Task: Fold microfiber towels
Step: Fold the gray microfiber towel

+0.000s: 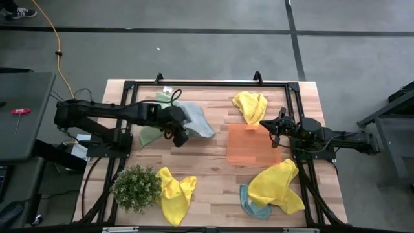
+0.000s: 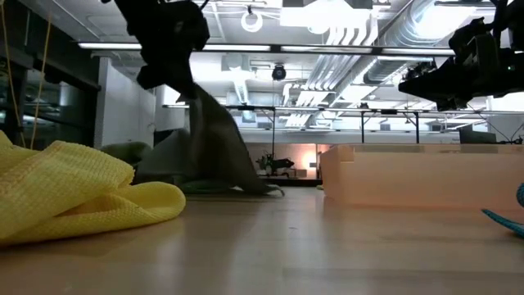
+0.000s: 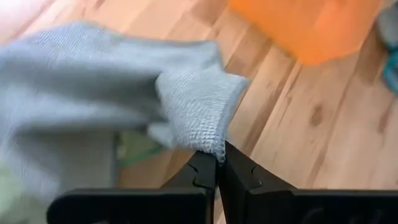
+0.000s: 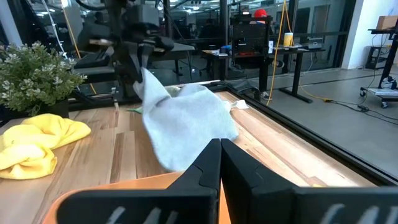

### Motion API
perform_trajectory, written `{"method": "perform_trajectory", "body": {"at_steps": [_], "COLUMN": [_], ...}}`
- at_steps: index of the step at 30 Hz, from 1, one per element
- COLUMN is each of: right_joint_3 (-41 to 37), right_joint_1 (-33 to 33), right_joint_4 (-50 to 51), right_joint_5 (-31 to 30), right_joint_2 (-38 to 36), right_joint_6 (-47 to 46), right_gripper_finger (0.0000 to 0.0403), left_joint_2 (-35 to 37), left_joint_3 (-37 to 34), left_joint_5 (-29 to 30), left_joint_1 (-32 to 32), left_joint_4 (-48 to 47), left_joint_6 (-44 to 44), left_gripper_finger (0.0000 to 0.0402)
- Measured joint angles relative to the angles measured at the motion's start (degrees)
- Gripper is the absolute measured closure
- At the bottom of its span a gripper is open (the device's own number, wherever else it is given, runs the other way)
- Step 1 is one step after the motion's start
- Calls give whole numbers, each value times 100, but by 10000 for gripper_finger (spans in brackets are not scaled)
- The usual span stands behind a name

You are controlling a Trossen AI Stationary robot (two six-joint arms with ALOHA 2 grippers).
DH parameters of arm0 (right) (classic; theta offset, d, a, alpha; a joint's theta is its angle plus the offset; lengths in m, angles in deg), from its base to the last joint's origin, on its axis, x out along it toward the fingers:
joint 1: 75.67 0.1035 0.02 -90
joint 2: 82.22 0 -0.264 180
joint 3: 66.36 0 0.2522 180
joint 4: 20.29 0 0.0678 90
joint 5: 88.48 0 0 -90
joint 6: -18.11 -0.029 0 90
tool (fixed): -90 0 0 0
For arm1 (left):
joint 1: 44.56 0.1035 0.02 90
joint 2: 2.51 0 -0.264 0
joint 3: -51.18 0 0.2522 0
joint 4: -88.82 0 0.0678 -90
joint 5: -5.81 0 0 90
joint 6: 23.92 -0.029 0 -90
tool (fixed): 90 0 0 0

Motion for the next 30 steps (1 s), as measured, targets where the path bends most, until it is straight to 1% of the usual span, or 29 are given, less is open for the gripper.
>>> {"method": "perform_trajectory", "body": {"at_steps": [6, 19, 24, 30], "right_joint_3": [0, -1, 0, 0], "right_joint_1": [2, 0, 1, 2], "right_joint_4": [0, 0, 0, -8], "right_joint_5": [0, 0, 0, -1], "right_joint_2": [0, 0, 0, 0], "right_joint_6": [0, 1, -1, 27], "right_gripper_finger": [402, 402, 402, 402], "left_joint_2": [-155, -192, -192, -190], "left_joint_3": [45, 47, 47, 47], "left_joint_5": [-248, -289, -322, -597], "left_joint_1": [12, -37, -37, -49], "left_joint_4": [20, 72, 214, 234], "left_joint_6": [-25, 6, -264, -475], "left_gripper_finger": [401, 402, 402, 402]}}
